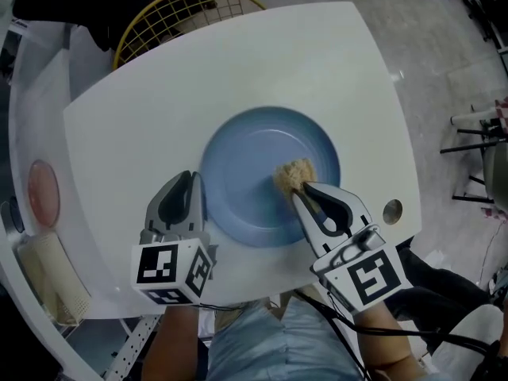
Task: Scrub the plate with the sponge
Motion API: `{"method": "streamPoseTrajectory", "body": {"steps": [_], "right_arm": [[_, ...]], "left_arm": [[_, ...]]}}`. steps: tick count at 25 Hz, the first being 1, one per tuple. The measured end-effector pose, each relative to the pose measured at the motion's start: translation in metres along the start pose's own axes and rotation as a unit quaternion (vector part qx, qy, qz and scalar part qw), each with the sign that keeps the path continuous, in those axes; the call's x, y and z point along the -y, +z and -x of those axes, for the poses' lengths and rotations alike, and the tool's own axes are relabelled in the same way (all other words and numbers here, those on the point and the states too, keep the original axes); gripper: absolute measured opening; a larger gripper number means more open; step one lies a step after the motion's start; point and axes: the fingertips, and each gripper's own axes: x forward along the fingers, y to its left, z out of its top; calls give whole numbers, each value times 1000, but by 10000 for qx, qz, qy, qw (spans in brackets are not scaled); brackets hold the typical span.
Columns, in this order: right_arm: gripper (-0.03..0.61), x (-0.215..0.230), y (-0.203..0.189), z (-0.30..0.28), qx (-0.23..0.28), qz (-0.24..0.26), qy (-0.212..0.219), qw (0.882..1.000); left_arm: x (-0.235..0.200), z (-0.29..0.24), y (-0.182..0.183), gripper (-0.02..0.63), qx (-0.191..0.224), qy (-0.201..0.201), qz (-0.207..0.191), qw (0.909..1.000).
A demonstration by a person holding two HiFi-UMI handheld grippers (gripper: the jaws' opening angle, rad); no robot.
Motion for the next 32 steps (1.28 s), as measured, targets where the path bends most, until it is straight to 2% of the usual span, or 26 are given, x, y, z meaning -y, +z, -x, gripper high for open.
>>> {"method": "streamPoseTrajectory", "body": {"steps": [3, 8, 13, 18, 23, 28, 32], "right_arm": [[48, 3, 18, 11, 207, 73, -20, 9998], [48, -10, 49, 43, 653, 376, -97, 9971], [48, -7, 91, 77, 1166, 805, -82, 9899], [48, -28, 133, 117, 1677, 1198, -127, 9785], [48, -43, 153, 144, 2048, 1457, -175, 9677], [48, -53, 166, 153, 2225, 1629, -109, 9612], [46, -52, 172, 152, 2348, 1644, -159, 9579]], "left_arm": [[12, 16, 19, 46, 305, 73, -94, 9995], [39, 71, 62, 28, 1251, 193, -320, 9914], [80, 117, 115, 20, 2255, 428, -663, 9710], [112, 177, 141, 15, 2954, 775, -1118, 9456], [132, 214, 152, 14, 3328, 959, -1326, 9287], [140, 227, 150, 14, 3356, 1005, -1167, 9293], [143, 235, 156, 14, 3476, 1045, -1189, 9242]]}}
